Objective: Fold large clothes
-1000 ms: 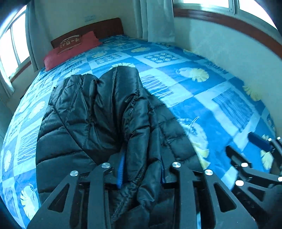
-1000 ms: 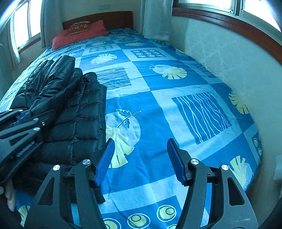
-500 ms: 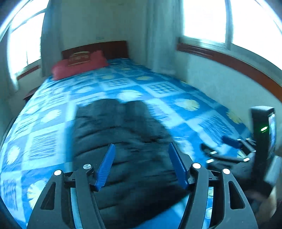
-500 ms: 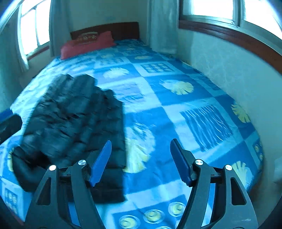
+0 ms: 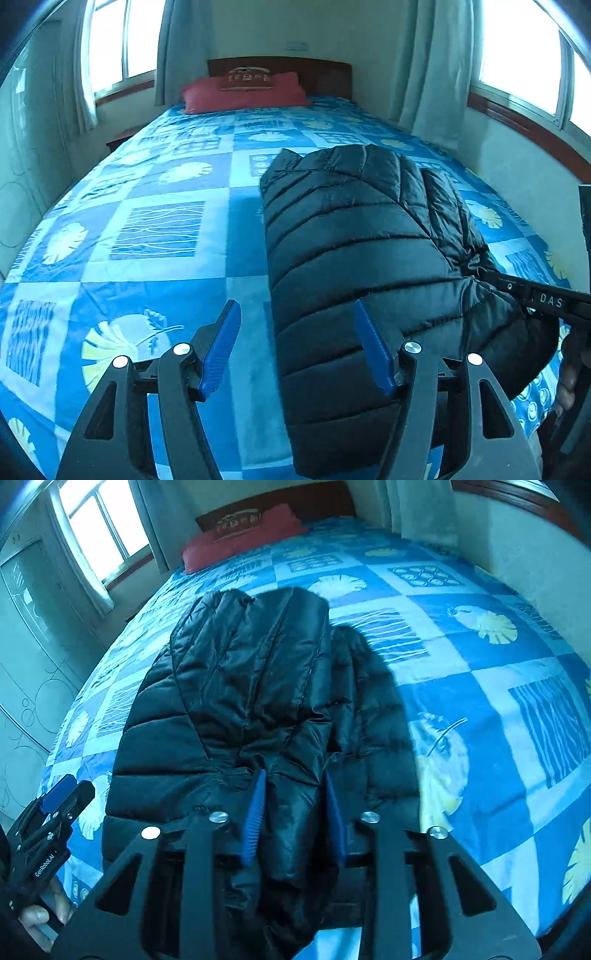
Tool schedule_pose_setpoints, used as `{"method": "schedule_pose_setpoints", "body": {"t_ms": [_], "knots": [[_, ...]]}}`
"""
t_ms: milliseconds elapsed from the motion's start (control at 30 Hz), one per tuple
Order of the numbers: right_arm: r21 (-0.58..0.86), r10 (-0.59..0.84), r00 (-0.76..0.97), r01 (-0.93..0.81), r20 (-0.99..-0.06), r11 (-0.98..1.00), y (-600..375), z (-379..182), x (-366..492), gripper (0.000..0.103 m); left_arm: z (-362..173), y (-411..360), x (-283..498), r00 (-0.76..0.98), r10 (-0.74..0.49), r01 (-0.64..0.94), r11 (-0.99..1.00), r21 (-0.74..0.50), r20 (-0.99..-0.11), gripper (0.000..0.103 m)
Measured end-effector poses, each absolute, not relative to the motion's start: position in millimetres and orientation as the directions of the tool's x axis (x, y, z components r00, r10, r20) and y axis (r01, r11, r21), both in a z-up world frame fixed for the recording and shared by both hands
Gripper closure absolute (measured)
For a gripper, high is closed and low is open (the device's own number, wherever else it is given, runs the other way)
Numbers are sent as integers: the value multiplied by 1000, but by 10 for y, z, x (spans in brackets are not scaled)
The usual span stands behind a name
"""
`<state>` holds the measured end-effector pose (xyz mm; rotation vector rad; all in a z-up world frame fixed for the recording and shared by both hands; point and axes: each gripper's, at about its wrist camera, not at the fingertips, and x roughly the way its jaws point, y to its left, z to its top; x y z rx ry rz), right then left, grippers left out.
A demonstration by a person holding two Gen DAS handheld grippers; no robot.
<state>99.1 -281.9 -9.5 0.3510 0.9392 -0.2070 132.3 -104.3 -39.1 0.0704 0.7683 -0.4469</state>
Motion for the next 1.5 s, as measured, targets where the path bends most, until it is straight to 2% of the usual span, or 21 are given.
{"method": "schedule_pose_setpoints", "body": {"t_ms": [167, 300, 400, 500, 567, 600, 733, 833, 900, 1033, 1167, 1333, 1400, 1500], "knots": [[127, -113, 534, 392, -838, 911, -3081, -334, 963, 78, -572, -1331, 1343, 583, -395, 482, 872, -88, -710, 40], [103, -123, 512, 390, -850, 915, -3156, -678, 989, 78, -854, -1517, 1485, 504, -415, 489, 860, -146, -758, 41], [140, -101, 520, 403, -848, 905, -3208, -779, 983, 78, -954, -1617, 1493, 526, -383, 495, 864, -93, -760, 40], [120, -118, 520, 401, -846, 908, -3194, -715, 990, 77, -933, -1576, 1477, 525, -388, 494, 864, -100, -757, 41], [109, -138, 530, 408, -837, 907, -3181, -597, 933, 64, -852, -1484, 1445, 526, -399, 485, 866, -120, -751, 41], [105, -147, 538, 410, -830, 906, -3166, -514, 888, 62, -814, -1459, 1419, 532, -397, 479, 869, -121, -748, 41], [74, -196, 613, 387, -765, 919, -2963, -50, 641, 61, -575, -1284, 1232, 577, -423, 476, 869, -134, -698, 41], [100, -146, 672, 313, -726, 944, -2772, 155, 518, 61, -507, -1267, 1144, 578, -452, 489, 858, -156, -679, 41], [114, -84, 665, 248, -742, 962, -2620, 117, 501, 62, -560, -1333, 1132, 561, -458, 505, 850, -153, -689, 41], [65, -83, 555, 241, -828, 968, -2570, -373, 573, 62, -827, -1508, 1187, 489, -453, 513, 841, -175, -746, 41], [159, -17, 564, 261, -825, 952, -2724, -668, 606, 58, -950, -1590, 1239, 483, -445, 534, 832, -149, -754, 41], [122, -39, 553, 251, -832, 960, -2707, -365, 620, 58, -760, -1466, 1237, 481, -464, 527, 831, -178, -744, 43], [124, -50, 597, 246, -801, 961, -2747, -92, 655, 58, -570, -1370, 1294, 507, -481, 510, 836, -201, -716, 43], [106, -75, 649, 236, -757, 966, -2835, 191, 876, 58, -335, -1406, 1465, 557, -474, 508, 844, -172, -682, 43]]}}
